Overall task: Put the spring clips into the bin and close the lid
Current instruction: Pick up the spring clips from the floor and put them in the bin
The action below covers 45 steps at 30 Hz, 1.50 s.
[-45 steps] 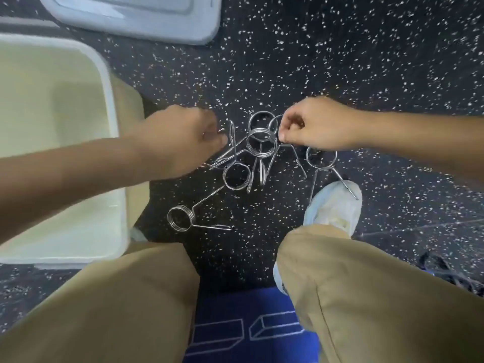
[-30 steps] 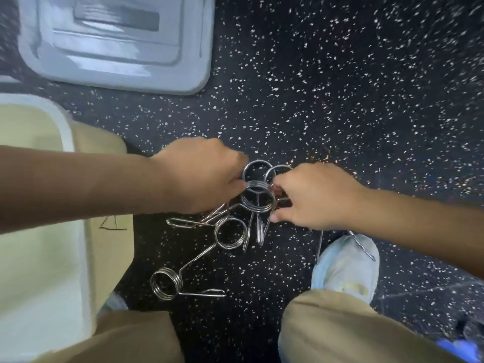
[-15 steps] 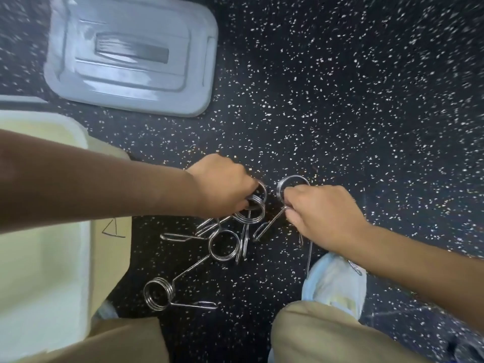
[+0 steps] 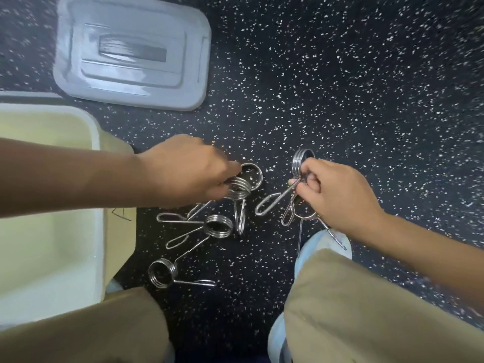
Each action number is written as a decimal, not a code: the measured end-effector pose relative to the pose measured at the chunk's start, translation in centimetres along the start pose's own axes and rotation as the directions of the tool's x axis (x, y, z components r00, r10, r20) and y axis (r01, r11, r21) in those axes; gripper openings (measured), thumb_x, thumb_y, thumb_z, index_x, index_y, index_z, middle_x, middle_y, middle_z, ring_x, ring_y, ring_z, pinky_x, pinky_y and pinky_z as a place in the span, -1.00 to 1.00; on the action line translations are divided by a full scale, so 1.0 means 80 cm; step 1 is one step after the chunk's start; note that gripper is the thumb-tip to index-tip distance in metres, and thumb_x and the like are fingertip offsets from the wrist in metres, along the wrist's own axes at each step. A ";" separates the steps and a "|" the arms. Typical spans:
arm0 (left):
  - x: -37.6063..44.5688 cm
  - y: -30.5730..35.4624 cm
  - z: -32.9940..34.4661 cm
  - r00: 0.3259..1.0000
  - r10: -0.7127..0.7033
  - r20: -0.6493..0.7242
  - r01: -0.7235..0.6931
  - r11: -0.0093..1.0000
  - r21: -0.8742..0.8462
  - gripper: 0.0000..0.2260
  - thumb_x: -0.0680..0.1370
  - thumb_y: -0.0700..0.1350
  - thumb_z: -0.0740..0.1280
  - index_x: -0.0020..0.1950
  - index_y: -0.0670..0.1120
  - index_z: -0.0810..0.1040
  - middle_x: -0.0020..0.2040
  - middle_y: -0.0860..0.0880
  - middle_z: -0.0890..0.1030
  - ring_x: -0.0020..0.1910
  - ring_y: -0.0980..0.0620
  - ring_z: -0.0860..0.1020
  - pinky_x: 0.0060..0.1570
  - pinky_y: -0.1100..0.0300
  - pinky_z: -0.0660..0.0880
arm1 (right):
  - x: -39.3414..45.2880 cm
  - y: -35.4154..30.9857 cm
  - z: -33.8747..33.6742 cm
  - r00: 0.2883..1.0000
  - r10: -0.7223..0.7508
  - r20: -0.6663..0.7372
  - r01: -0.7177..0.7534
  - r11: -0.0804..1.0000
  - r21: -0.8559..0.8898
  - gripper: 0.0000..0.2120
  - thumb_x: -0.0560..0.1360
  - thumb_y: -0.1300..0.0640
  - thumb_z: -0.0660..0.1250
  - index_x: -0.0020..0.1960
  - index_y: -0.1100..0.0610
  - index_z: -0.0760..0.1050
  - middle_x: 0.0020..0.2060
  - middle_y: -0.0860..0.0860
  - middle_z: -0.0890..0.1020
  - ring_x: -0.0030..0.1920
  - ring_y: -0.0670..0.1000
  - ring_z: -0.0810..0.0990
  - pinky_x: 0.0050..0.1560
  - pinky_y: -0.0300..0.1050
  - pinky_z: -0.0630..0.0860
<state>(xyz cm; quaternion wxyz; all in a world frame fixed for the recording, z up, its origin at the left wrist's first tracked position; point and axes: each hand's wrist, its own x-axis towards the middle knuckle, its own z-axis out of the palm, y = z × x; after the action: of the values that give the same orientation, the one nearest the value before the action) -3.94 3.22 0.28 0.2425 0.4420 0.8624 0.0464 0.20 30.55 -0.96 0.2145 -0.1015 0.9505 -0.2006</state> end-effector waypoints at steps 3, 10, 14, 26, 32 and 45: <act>-0.012 0.004 -0.012 0.998 -0.004 -0.064 0.005 1.000 0.017 -0.74 0.61 0.08 0.10 -0.04 -0.06 0.44 -0.30 0.02 0.48 -0.41 -0.07 0.51 -0.47 0.13 0.41 | -0.003 -0.005 0.001 0.999 0.036 -0.019 -0.035 0.998 0.050 -0.82 0.52 0.07 0.35 -0.17 -0.05 0.35 -0.43 -0.06 0.46 -0.36 -0.10 0.42 -0.35 -0.14 0.34; -0.048 0.008 -0.055 0.982 -0.072 -0.176 0.064 0.997 -0.050 -0.74 0.58 0.12 0.12 -0.13 -0.05 0.39 -0.37 0.04 0.46 -0.50 -0.06 0.41 -0.51 0.17 0.27 | -0.006 -0.014 -0.002 0.995 0.072 -0.064 -0.059 0.982 0.179 -0.86 0.49 0.05 0.37 -0.18 0.03 0.43 -0.43 -0.03 0.48 -0.38 -0.02 0.43 -0.26 -0.05 0.45; -0.083 0.008 -0.075 0.946 -0.267 -0.183 0.233 0.954 -0.187 -0.78 0.55 0.16 0.20 -0.18 0.06 0.31 -0.44 0.08 0.39 -0.51 0.12 0.35 -0.52 0.16 0.21 | -0.004 -0.020 -0.002 0.995 0.083 -0.051 -0.064 0.953 0.297 -0.78 0.52 -0.01 0.39 -0.20 0.04 0.42 -0.46 -0.02 0.42 -0.41 -0.06 0.34 -0.26 -0.02 0.44; -0.193 0.033 -0.044 0.694 -0.688 -0.211 0.463 0.652 -0.601 -0.70 0.54 0.22 0.15 -0.21 0.02 0.39 -0.46 -0.01 0.44 -0.43 0.00 0.41 -0.43 -0.04 0.42 | 0.005 -0.052 -0.007 0.997 0.038 0.063 -0.060 0.919 0.390 -0.83 0.51 0.06 0.46 -0.19 0.05 0.50 -0.39 -0.06 0.42 -0.41 -0.12 0.31 -0.39 -0.32 0.28; -0.251 0.040 -0.006 0.556 -0.825 -0.098 0.402 0.370 -0.837 -0.69 0.57 0.17 0.22 -0.11 -0.06 0.50 -0.42 -0.04 0.47 -0.41 -0.14 0.43 -0.32 -0.10 0.44 | 0.010 -0.076 -0.005 0.990 0.053 0.134 -0.109 0.885 0.453 -0.87 0.55 0.07 0.41 -0.12 0.09 0.52 -0.33 0.04 0.47 -0.35 -0.14 0.33 -0.39 -0.37 0.31; -0.367 0.025 0.054 0.291 -0.948 0.129 0.235 -0.060 -0.970 -0.69 0.54 0.08 0.31 -0.16 -0.17 0.55 -0.50 0.03 0.38 -0.48 -0.09 0.33 -0.34 -0.29 0.33 | 0.054 -0.186 0.003 0.983 -0.104 0.152 0.000 0.823 0.568 -0.87 0.58 0.16 0.38 -0.09 0.21 0.55 -0.38 0.04 0.51 -0.45 -0.14 0.39 -0.44 -0.40 0.34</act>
<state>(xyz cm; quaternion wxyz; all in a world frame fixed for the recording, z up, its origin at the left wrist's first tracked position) 13.96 -19.20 8.19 0.1178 -0.3060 0.7907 0.5170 -1.94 15.90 3.57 0.3123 -0.0767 0.8224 -0.4693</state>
